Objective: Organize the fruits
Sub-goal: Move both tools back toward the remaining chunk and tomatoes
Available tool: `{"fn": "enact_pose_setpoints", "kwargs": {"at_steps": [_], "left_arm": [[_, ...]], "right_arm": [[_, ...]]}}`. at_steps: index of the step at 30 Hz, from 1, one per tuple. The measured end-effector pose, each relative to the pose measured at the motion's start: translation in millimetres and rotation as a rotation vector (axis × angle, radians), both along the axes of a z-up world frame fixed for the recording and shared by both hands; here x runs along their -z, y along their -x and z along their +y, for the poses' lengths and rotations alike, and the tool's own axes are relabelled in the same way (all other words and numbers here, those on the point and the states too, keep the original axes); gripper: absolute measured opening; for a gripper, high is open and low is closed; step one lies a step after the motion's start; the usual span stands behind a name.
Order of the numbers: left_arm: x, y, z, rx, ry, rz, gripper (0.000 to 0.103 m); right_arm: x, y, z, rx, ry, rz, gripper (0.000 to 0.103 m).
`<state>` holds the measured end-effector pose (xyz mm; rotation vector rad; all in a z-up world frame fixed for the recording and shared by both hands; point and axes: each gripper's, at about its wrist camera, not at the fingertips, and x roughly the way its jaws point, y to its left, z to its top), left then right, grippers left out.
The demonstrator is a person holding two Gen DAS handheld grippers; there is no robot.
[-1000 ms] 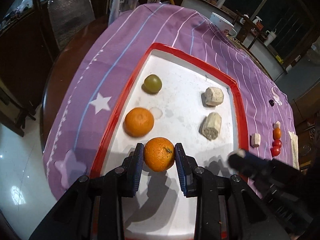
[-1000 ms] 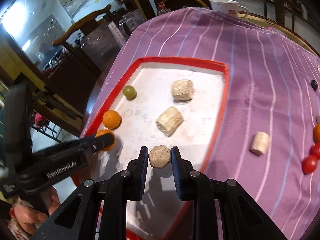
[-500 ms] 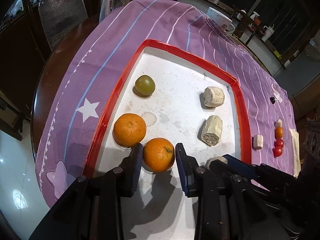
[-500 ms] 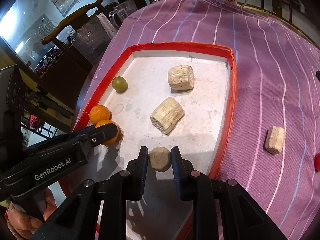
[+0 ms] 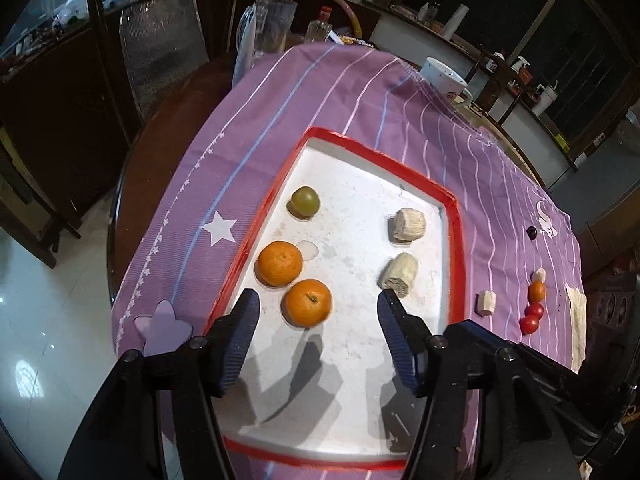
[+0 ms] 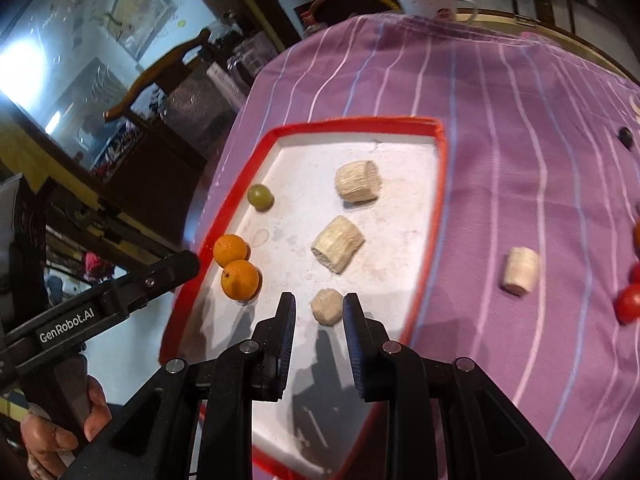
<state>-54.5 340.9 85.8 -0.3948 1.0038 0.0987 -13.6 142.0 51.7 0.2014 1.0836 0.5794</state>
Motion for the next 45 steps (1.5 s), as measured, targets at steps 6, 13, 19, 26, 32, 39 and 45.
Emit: {"fn": "enact_pose_setpoints", "kwargs": {"at_steps": [6, 13, 19, 26, 32, 39, 45], "left_arm": [[-25, 13, -39, 0.058, -0.060, -0.032, 0.061], [-44, 24, -109, 0.178, -0.108, -0.051, 0.061], [-57, 36, -170, 0.280, -0.165, -0.074, 0.063], [-62, 48, -206, 0.303, -0.191, -0.079, 0.068], [-61, 49, -235, 0.320, -0.199, -0.053, 0.068], [-64, 52, -252, 0.319, -0.205, -0.064, 0.068], [-63, 50, -254, 0.294, -0.203, -0.058, 0.068]], "right_arm": [[-15, 22, -39, 0.062, 0.001, -0.017, 0.027], [-27, 43, -95, 0.147, 0.014, -0.032, 0.027], [-33, 51, -142, 0.222, 0.000, -0.039, 0.027], [-37, 58, -183, 0.285, -0.029, -0.038, 0.027], [-36, 62, -211, 0.315, -0.062, -0.030, 0.027], [-35, 58, -226, 0.306, -0.063, -0.020, 0.027], [-32, 51, -228, 0.285, -0.063, -0.011, 0.027]]}}
